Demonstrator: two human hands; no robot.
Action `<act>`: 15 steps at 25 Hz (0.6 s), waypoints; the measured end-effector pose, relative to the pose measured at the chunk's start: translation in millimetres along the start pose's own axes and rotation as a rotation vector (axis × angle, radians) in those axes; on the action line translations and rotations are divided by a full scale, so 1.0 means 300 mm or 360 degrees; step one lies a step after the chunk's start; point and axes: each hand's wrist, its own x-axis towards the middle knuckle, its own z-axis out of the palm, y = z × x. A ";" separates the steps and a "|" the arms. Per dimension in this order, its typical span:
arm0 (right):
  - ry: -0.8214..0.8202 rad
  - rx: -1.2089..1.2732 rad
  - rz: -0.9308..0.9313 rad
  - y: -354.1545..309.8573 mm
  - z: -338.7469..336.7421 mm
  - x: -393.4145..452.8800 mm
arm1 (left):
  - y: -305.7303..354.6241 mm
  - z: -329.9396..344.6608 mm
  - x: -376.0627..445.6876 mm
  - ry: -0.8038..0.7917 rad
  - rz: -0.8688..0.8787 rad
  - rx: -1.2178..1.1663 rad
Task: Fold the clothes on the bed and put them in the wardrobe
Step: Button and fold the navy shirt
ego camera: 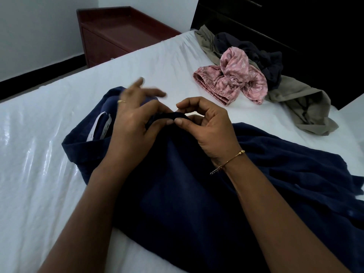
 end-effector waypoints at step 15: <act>0.0049 -0.0776 -0.0539 -0.062 0.074 -0.035 | 0.059 0.026 -0.011 0.0274 -0.0074 -0.0030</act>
